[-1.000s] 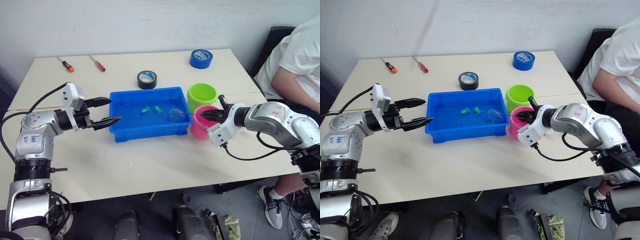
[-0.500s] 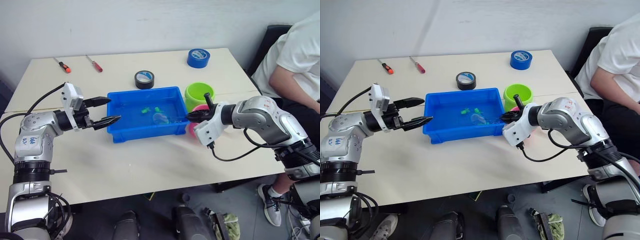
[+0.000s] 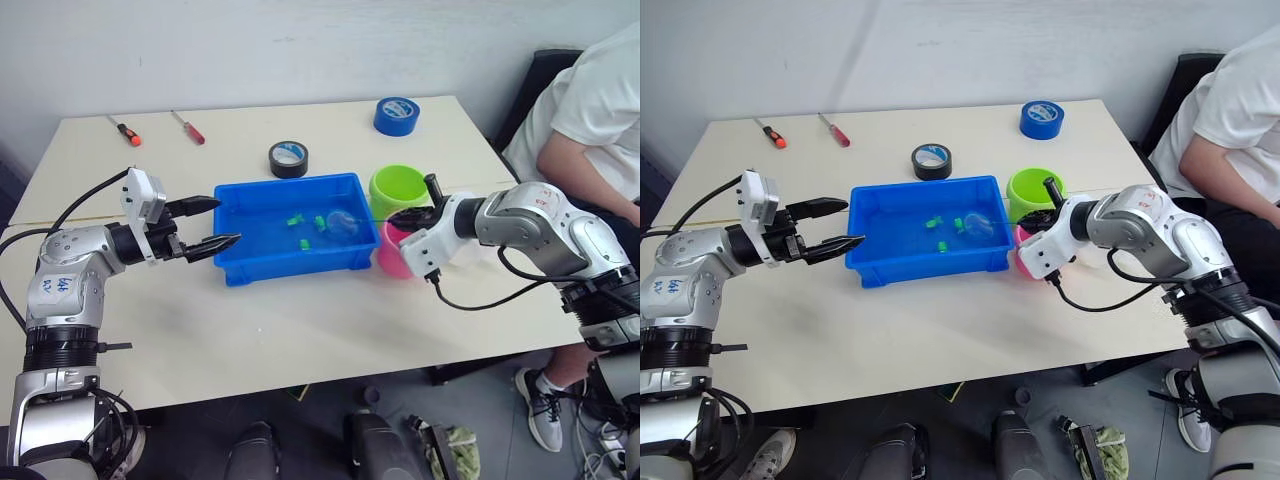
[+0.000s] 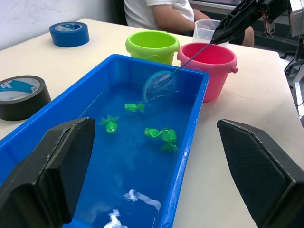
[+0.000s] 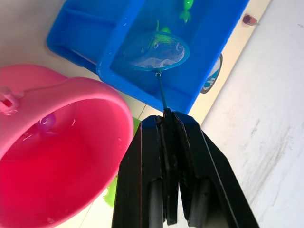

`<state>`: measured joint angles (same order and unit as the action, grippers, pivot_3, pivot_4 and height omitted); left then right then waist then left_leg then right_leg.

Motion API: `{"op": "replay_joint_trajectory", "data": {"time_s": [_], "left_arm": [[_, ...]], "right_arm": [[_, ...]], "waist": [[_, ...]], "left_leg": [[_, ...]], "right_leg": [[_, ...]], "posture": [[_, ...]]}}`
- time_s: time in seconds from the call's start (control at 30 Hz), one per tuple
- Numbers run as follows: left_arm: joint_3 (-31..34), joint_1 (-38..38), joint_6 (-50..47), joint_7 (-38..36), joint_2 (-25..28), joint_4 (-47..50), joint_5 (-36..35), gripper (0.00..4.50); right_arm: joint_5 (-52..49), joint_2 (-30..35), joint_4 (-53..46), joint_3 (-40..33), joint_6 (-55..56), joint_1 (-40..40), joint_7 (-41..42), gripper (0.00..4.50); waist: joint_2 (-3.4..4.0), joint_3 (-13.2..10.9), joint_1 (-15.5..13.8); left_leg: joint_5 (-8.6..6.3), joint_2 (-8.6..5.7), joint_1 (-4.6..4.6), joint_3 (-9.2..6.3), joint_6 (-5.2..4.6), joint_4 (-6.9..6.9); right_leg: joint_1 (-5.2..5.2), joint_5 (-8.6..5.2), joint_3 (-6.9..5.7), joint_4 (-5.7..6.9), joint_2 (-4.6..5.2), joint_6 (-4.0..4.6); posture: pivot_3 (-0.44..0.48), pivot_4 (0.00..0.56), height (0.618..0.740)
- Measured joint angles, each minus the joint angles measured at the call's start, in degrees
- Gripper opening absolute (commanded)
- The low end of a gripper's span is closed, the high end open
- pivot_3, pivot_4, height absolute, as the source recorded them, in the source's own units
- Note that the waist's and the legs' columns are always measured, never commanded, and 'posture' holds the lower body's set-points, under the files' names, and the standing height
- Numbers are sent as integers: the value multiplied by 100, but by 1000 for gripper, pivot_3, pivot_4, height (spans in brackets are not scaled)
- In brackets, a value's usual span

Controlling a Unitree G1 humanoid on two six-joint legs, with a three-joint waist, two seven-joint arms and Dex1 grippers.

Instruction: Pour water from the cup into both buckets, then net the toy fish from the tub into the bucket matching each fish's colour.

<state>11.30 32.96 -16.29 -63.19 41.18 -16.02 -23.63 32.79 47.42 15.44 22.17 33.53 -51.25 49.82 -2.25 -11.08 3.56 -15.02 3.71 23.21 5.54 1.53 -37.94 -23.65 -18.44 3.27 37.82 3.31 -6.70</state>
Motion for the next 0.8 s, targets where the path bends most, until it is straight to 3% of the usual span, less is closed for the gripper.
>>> {"op": "replay_joint_trajectory", "data": {"time_s": [0.33, 0.8], "left_arm": [[107, -216, -128, 102, 87, 215, -103, 4474], [225, -394, -246, 175, 281, 407, -166, 4474]], "right_arm": [[-1034, -877, -593, -53, -2160, 446, 878, 0], [-1668, -789, -1156, -247, -4035, 421, 1726, 0]], "waist": [[0, 0, -27], [0, 0, -38]], "left_leg": [[0, 1, 0, -4, 0, -1], [-4, 0, 1, -4, 0, 0]], "right_leg": [[1, 0, -3, 3, 2, 0], [1, 0, -4, -2, 3, 1]], "posture": [[0, 150, 731], [0, 150, 731]]}}
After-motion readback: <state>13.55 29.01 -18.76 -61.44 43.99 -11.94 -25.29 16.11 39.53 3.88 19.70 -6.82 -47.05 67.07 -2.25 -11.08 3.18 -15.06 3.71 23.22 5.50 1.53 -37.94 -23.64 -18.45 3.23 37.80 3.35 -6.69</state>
